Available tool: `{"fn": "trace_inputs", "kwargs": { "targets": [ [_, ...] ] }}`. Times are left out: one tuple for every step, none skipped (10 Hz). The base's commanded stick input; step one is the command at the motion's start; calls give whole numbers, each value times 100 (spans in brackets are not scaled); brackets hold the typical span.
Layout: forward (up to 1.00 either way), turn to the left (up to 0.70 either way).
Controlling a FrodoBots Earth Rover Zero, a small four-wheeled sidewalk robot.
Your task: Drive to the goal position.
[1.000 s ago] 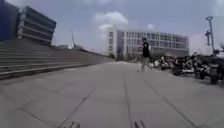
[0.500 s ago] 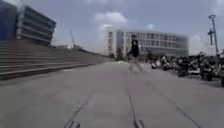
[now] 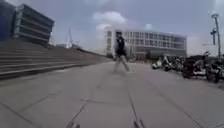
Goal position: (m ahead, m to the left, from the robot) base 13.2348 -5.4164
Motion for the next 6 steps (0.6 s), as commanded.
{"fn": "trace_inputs", "kwargs": {
  "targets": [
    [85, 0],
    [85, 0],
    [85, 0],
    [85, 0],
    [85, 0],
    [85, 0]
  ]
}}
